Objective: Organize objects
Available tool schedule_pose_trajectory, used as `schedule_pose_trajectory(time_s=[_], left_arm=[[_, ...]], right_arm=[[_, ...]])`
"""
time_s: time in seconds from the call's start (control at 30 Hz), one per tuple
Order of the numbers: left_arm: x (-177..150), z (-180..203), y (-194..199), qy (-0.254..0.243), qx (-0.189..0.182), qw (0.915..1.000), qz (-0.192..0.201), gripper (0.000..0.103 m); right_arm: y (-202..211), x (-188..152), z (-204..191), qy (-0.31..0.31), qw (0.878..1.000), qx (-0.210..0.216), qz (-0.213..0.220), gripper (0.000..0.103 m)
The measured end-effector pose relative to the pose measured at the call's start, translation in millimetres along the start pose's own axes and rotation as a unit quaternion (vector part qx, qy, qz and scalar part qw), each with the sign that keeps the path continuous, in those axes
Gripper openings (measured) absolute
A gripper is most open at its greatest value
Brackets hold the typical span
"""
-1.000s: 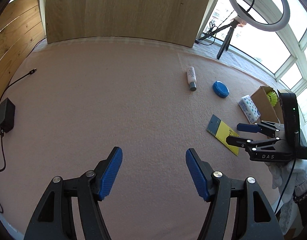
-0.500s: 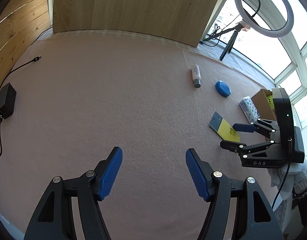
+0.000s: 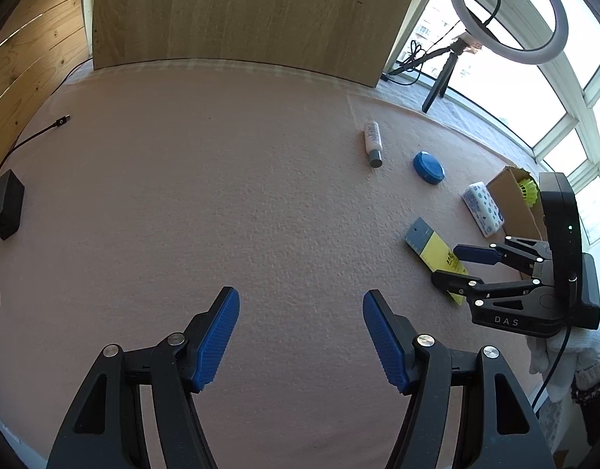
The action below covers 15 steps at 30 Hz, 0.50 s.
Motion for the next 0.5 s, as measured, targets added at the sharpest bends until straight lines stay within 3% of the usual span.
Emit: schedule_pose_trajectory(time_s=[0.17, 0.5], left_arm=[[1, 11, -3, -0.012, -0.004, 0.9999, -0.001, 0.069], [8, 54, -10, -0.051, -0.024, 0.9984, -0.004, 0.069]], right_arm=[[23, -11, 9, -0.037, 0.999, 0.007, 0.036, 0.048], [94, -44, 37, -0.098, 0.988, -0.016, 0.121, 0.048]])
Point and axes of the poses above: each gripper's, at about its wrist camera, not at the fingertips, and y roughly against the way its jaws point, z to its right, x to its top, the point moved 7 cm from there along -y, roughly the way its jaws point, and after that the axes turned 11 degrees about x, right-handed, at the moved point
